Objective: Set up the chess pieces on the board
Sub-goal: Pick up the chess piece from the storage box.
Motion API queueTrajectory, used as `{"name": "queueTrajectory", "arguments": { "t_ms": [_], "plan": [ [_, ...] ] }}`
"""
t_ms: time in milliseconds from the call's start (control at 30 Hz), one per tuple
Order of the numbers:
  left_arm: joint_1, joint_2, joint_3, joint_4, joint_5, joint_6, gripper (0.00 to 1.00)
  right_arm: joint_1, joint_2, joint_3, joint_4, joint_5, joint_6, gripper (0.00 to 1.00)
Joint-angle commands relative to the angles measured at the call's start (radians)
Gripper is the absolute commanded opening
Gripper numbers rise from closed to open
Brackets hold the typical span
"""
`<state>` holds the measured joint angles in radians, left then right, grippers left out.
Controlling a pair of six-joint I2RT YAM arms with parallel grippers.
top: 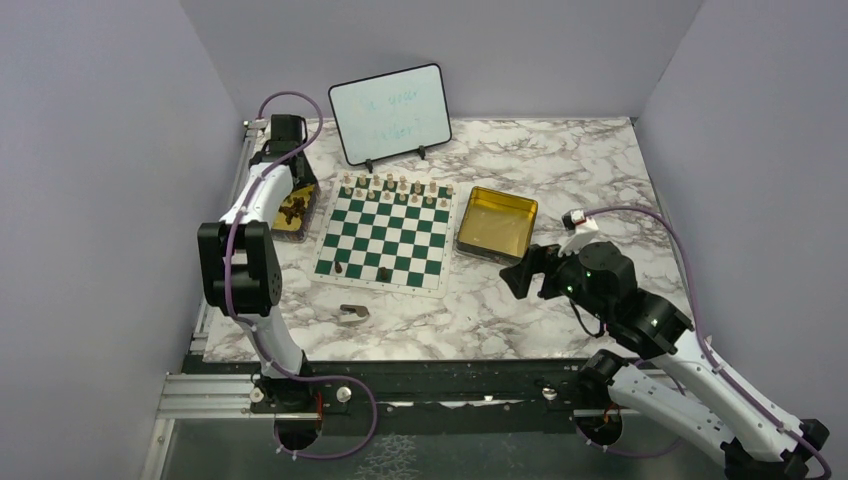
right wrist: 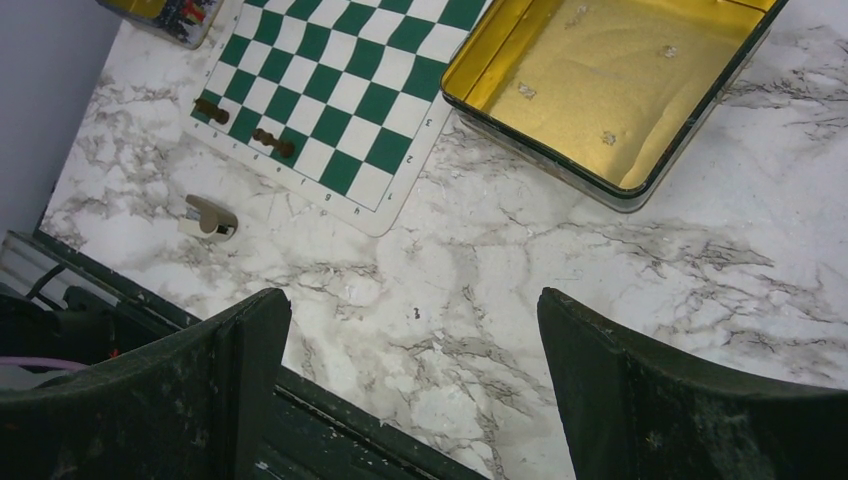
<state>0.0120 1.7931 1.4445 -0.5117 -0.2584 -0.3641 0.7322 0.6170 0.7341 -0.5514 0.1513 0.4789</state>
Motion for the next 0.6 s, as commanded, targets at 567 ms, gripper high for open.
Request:
{"name": "queueTrajectory", "arguments": {
  "t_ms": [567],
  "plan": [
    [0.078,0.178,0.088,0.028,0.072,-0.010,0.39,0.006,0.053,0.028,0.047,-0.020,0.012,1.00]
  ]
}}
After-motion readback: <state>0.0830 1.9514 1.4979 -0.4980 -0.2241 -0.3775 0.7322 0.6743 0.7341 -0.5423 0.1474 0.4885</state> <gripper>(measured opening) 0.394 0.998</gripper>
